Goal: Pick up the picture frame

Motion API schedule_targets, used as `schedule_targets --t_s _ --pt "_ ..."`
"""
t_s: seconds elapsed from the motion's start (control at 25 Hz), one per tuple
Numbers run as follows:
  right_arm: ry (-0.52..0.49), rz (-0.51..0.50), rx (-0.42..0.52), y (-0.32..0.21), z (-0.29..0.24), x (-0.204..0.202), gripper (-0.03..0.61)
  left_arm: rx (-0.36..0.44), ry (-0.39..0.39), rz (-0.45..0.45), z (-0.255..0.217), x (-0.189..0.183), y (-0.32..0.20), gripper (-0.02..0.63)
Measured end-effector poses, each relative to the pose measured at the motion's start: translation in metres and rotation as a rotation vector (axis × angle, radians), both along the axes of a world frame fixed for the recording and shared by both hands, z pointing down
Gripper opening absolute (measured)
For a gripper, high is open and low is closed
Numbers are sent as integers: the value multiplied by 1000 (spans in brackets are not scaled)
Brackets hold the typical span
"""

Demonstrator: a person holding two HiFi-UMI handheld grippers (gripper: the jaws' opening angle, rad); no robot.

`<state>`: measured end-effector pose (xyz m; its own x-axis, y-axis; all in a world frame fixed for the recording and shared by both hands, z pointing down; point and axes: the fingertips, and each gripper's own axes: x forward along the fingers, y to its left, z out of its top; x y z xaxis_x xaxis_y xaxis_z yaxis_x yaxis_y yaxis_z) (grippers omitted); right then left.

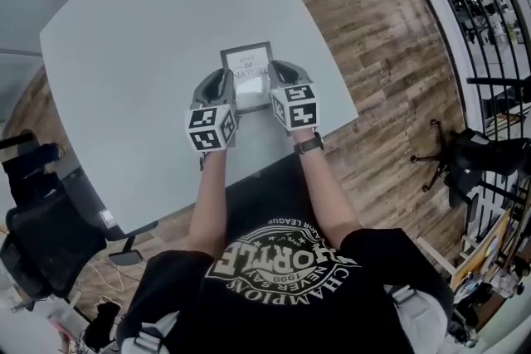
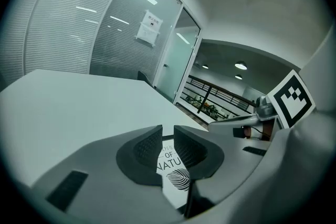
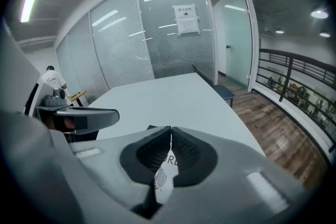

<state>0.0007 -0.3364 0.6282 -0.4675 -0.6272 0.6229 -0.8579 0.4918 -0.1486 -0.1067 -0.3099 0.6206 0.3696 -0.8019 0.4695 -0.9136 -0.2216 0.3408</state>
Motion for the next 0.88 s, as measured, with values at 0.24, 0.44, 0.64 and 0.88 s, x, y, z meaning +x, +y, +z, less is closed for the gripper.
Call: schedule_targets --t_s 0.24,0.44,0.64,0.88 --pt "17 -1 -74 -12 30 6 52 -78 -8 13 31 5 -12 63" --pt "47 -6 -135 -17 60 11 53 -145 -8 21 55 9 -17 64" --pt "82 18 -202 -18 90 19 92 -224 -5 29 82 11 -16 102" --pt "84 30 -267 -13 113 17 129 -294 -3 41 106 6 -13 173"
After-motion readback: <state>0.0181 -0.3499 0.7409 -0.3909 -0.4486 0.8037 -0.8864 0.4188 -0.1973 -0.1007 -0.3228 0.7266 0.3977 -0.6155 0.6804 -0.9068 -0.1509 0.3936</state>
